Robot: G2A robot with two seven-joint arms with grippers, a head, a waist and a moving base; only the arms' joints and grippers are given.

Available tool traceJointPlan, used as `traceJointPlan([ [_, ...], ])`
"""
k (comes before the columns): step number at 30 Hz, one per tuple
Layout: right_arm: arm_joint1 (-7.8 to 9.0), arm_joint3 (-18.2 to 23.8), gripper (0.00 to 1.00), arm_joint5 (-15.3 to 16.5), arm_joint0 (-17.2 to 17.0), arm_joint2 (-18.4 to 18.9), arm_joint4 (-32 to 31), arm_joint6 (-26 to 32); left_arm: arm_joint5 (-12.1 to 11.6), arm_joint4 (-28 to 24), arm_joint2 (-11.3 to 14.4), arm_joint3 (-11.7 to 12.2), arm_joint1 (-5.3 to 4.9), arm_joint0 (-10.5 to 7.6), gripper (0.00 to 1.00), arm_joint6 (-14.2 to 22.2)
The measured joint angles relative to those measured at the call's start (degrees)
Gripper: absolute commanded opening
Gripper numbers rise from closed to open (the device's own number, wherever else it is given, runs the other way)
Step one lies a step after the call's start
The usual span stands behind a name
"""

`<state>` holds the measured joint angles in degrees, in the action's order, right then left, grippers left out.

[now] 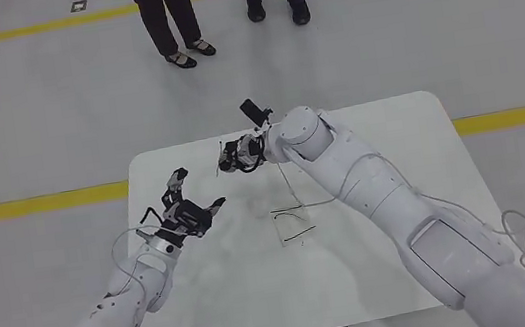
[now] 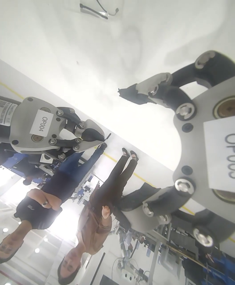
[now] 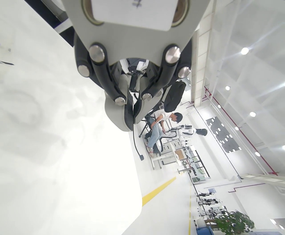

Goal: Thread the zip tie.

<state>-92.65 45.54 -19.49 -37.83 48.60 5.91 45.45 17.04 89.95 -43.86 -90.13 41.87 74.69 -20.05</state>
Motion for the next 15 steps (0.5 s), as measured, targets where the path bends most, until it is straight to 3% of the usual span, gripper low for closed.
traceJointPlan([
  [4,0.13,-0.1,0.00,0.0,-0.2,0.3,0.4,0.0,-0.3,0.0,0.4,0.5,0.15,-0.59,1.00,0.1],
  [6,0.13,-0.1,0.00,0.0,-0.3,0.2,0.7,-0.1,-0.4,0.0,0.8,0.8,0.16,-0.90,0.87,0.2],
  [7,0.12,-0.2,0.00,0.0,-0.3,0.1,0.8,-0.1,-0.4,0.0,0.9,0.9,0.16,-1.01,0.68,0.2],
  [9,0.06,-0.4,0.00,0.0,-0.3,-0.2,1.1,-0.1,-0.5,0.0,1.2,1.1,0.15,-1.27,0.60,0.2],
  [10,0.03,-0.5,0.00,0.0,-0.2,-0.3,1.1,0.0,-0.5,0.0,1.3,1.2,0.14,-1.37,0.51,0.2],
  [15,-0.25,-1.6,0.00,0.0,0.4,-1.3,1.9,0.1,-0.6,0.0,1.9,1.4,0.15,-1.87,0.39,0.4],
])
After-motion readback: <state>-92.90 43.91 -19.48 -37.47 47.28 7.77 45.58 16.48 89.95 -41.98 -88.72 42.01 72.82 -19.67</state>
